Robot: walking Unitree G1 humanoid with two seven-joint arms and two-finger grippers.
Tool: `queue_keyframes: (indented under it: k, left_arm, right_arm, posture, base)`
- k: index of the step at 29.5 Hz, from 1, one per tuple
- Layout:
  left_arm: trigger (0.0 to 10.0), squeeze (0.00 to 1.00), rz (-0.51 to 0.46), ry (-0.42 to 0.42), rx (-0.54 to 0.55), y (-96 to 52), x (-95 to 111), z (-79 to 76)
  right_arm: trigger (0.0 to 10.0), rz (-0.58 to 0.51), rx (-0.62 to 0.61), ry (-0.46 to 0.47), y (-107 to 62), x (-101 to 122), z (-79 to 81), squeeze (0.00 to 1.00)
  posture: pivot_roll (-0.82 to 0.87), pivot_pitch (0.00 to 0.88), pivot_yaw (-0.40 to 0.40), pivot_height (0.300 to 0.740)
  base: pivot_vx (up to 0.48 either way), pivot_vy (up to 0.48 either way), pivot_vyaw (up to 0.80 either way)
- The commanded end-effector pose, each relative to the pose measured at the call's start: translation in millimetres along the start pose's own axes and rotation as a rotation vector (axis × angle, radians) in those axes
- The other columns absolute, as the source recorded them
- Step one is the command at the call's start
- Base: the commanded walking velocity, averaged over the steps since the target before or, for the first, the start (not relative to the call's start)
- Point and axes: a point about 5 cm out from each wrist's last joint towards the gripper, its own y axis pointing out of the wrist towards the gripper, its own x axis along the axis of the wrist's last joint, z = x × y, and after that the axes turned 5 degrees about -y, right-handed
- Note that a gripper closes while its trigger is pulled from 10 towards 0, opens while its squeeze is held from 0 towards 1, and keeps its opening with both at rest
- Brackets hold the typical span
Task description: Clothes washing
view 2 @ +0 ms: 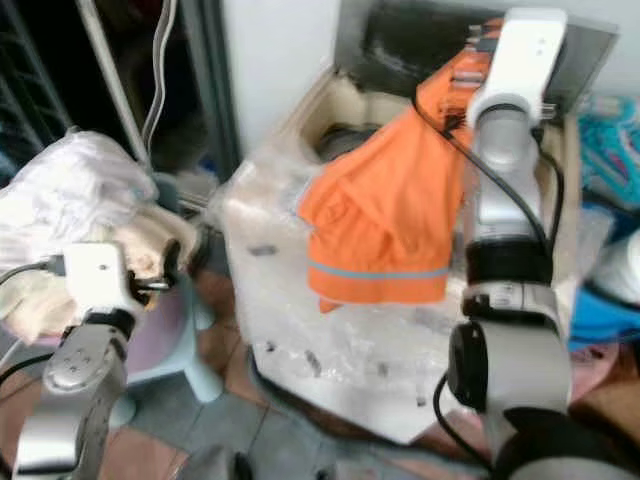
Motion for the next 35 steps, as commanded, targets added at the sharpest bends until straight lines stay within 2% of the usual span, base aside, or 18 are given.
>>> queue_keyframes:
  k: [1, 3, 5, 6, 7, 8, 9, 10, 11, 14, 15, 16, 17, 18, 19, 27, 35]
  left_arm:
    - [10.0, 0.00, 0.011, 0.005, 0.001, -0.3, -2, -1.9]
    - [10.0, 0.00, 0.010, 0.006, -0.002, 0.1, -3, -2.8]
    - [10.0, 0.00, 0.009, 0.006, -0.003, 0.6, -2, -3.0]
    - [10.0, 0.00, 0.006, 0.005, -0.003, 1.5, -2, -3.7]
    - [10.0, 0.00, 0.001, 0.003, -0.002, 1.8, -1, -4.4]
    - [10.0, 0.00, 0.001, 0.003, -0.002, 1.8, -1, -4.4]
    - [10.0, 0.00, 0.000, 0.002, -0.002, 1.8, -1, -4.9]
    - [10.0, 0.00, 0.000, 0.002, -0.002, 1.8, -1, -4.9]
    - [10.0, 0.00, -0.003, 0.003, -0.003, 1.7, 0, -5.8]
    - [10.0, 0.00, -0.018, 0.019, -0.021, 2.5, 2, -8.5]
    - [10.0, 0.00, -0.018, 0.019, -0.021, 2.5, 2, -8.5]
    - [10.0, 0.00, -0.029, 0.026, -0.031, 5.8, 4, -9.6]
    - [10.0, 0.00, -0.029, 0.026, -0.031, 5.8, 4, -9.6]
    - [10.0, 0.00, -0.037, 0.028, -0.033, 10.2, 5, -9.8]
    - [10.0, 0.00, -0.043, 0.030, -0.034, 11.6, 6, -10.1]
    - [10.0, 0.00, -0.096, 0.064, -0.017, 21.4, 18, -9.3]
    - [10.0, 0.00, -0.109, 0.058, 0.010, 27.2, 20, -4.4]
  right_arm:
    - [10.0, -0.106, -0.069, 0.000, 12.6, 28, -25.4, 0.00]
    - [10.0, -0.134, -0.074, 0.002, 16.1, 35, -29.5, 0.00]
    - [10.0, -0.132, -0.051, -0.001, 15.9, 34, -26.2, 0.00]
    - [10.0, -0.092, 0.025, 0.003, 12.8, 25, -13.1, 0.00]
    - [10.0, 0.011, 0.184, 0.015, 2.0, 2, 13.5, 0.00]
    - [10.0, 0.011, 0.184, 0.015, 2.0, 2, 13.5, 0.00]
    - [10.0, 0.047, 0.238, 0.010, -3.5, -8, 22.8, 0.39]
    - [10.0, 0.047, 0.238, 0.010, -3.5, -8, 22.8, 0.39]
    - [10.0, 0.075, 0.261, 0.017, -8.9, -16, 28.8, 1.00]
    - [10.0, 0.083, 0.327, 0.055, -21.6, -25, 42.8, 1.00]
    - [10.0, 0.083, 0.327, 0.055, -21.6, -25, 42.8, 1.00]
    - [10.0, 0.057, 0.419, 0.081, -31.9, -25, 55.1, 1.00]
    - [10.0, 0.057, 0.419, 0.081, -31.9, -25, 55.1, 1.00]
    - [10.0, 0.012, 0.481, 0.053, -40.3, -23, 60.1, 1.00]
    - [10.0, -0.009, 0.491, 0.036, -44.0, -22, 59.8, 1.00]
    - [10.0, -0.097, 0.467, -0.011, -65.7, -15, 58.5, 1.00]
    - [10.0, -0.097, 0.475, 0.008, -103.8, -22, 71.3, 1.00]
  posture:
    - [0.01, 0.000, -0.017, 0.740]
    - [0.01, 0.000, -0.020, 0.740]
    - [0.01, 0.000, -0.024, 0.740]
    - [0.01, 0.000, -0.026, 0.740]
    - [0.02, 0.000, -0.025, 0.740]
    - [0.02, 0.000, -0.025, 0.740]
    - [0.02, 0.000, -0.025, 0.740]
    - [0.02, 0.000, -0.025, 0.740]
    - [0.02, 0.000, -0.025, 0.740]
    - [0.01, 0.000, -0.021, 0.740]
    - [0.01, 0.000, -0.021, 0.740]
    - [0.01, 0.000, -0.021, 0.740]
    - [0.01, 0.000, -0.021, 0.740]
    - [0.01, 0.000, -0.022, 0.740]
    - [0.00, 0.000, -0.023, 0.740]
    - [-0.01, 0.000, -0.032, 0.740]
    - [-0.02, 0.000, 0.016, 0.740]
  base:
    - [0.000, 0.000, 0.00]
    - [0.000, 0.000, 0.00]
    - [0.000, 0.000, 0.00]
    - [0.000, 0.000, 0.00]
    - [0.000, 0.000, 0.00]
    - [0.000, 0.000, 0.00]
    - [0.000, 0.000, 0.00]
    - [0.000, 0.000, 0.00]
    - [0.000, 0.000, 0.00]
    - [0.000, 0.000, 0.00]
    - [0.000, 0.000, 0.00]
    - [0.000, 0.000, 0.00]
    - [0.000, 0.000, 0.00]
    - [0.000, 0.000, 0.00]
    - [0.000, 0.000, 0.00]
    - [0.000, 0.000, 0.00]
    - [0.000, 0.000, 0.00]
